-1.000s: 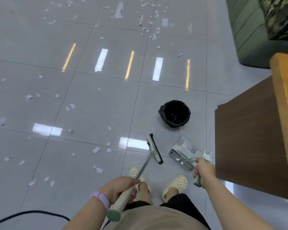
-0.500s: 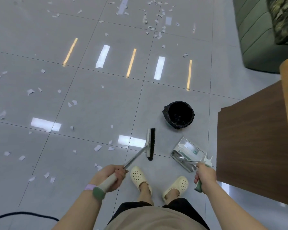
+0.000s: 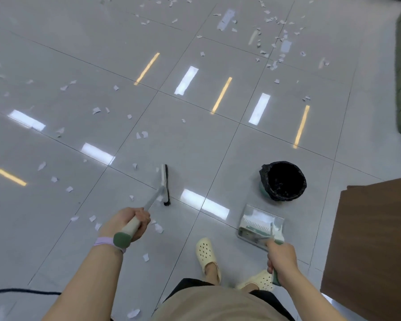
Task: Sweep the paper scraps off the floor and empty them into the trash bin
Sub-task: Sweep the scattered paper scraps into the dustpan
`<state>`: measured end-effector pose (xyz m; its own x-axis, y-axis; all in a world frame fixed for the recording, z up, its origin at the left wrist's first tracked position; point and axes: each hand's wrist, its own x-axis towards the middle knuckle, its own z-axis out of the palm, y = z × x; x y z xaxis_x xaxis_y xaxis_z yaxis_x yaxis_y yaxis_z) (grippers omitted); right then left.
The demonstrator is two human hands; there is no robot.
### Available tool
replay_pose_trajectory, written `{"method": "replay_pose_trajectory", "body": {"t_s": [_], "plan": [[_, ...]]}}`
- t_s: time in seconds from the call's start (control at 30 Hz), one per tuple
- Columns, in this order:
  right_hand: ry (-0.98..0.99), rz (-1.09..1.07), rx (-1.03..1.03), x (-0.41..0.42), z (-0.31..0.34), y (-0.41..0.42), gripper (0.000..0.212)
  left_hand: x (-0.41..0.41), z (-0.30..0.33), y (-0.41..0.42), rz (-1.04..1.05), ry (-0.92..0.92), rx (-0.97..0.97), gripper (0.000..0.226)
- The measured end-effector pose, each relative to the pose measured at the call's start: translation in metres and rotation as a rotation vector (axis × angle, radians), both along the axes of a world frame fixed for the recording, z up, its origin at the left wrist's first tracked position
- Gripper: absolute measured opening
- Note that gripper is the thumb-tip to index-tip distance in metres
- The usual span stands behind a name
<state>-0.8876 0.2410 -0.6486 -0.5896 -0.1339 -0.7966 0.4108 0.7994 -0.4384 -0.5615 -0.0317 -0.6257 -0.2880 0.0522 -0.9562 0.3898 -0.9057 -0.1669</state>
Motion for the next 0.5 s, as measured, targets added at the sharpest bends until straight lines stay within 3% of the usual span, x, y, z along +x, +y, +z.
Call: {"method": "replay_pose_trajectory", "body": {"t_s": [0.27,0.5], "plan": [[-0.016,0.202,-0.070,0.007,0.028,-0.050,0.018,0.001,0.030,-0.004,0.079,-0.098,-0.148,0.021],[0.080,0.776,-0.045,0.005,0.036,-0.105,0.022,-0.018,0.049,0.009,-0.003,0.029,-0.172,0.022]]}}
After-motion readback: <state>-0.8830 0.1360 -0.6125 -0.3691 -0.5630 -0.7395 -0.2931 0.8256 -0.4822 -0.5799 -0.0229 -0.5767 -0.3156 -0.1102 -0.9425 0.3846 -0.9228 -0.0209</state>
